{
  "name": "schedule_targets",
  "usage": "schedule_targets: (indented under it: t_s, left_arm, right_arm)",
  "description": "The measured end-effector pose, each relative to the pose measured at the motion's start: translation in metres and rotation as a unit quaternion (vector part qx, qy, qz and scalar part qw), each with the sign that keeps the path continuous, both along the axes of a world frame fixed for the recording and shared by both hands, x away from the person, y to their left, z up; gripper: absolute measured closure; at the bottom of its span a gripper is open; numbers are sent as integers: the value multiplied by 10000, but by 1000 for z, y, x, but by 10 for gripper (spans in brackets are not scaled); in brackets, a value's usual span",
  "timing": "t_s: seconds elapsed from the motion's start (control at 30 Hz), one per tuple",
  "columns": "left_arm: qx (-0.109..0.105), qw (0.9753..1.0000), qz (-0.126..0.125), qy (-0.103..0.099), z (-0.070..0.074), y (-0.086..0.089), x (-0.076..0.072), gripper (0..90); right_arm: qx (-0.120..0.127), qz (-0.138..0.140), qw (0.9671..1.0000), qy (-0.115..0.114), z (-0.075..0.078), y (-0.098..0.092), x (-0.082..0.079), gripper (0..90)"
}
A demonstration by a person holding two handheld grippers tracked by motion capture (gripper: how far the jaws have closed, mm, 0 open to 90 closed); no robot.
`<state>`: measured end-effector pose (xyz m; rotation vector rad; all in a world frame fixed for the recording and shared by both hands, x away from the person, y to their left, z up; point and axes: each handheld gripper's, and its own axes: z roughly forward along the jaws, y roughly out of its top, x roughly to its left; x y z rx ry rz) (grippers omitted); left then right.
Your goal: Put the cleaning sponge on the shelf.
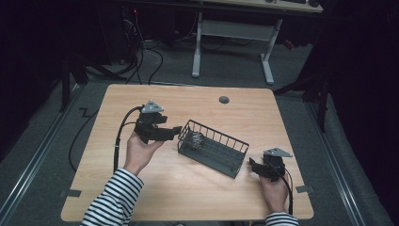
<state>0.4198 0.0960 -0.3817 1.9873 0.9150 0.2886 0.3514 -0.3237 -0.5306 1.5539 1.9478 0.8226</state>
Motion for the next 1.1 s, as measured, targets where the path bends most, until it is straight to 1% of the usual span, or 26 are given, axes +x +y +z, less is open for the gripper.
schedule_targets:
  t_s: [0.1,0.2,0.4,0.73,0.87,1.1]
  left_arm:
    - [2,10000,46,1,0,6,-2,283]
    - [-51,9999,105,3,1,13,-4,281]
    - [-45,9998,165,-35,2,25,-10,277]
    - [-120,9993,354,-54,1,44,-18,271]
    - [-235,9990,391,13,0,50,-20,267]
    - [-201,9987,478,-1,-1,60,-26,262]
  right_arm:
    - [5,1,10000,5,0,0,0,345]
    - [5,-1,10000,5,0,0,0,345]
    - [4,-3,10000,7,0,0,0,345]
    - [5,-9,10000,3,0,1,0,345]
    - [6,-9,10000,3,0,1,0,345]
    - [6,-9,10000,4,0,1,0,345]
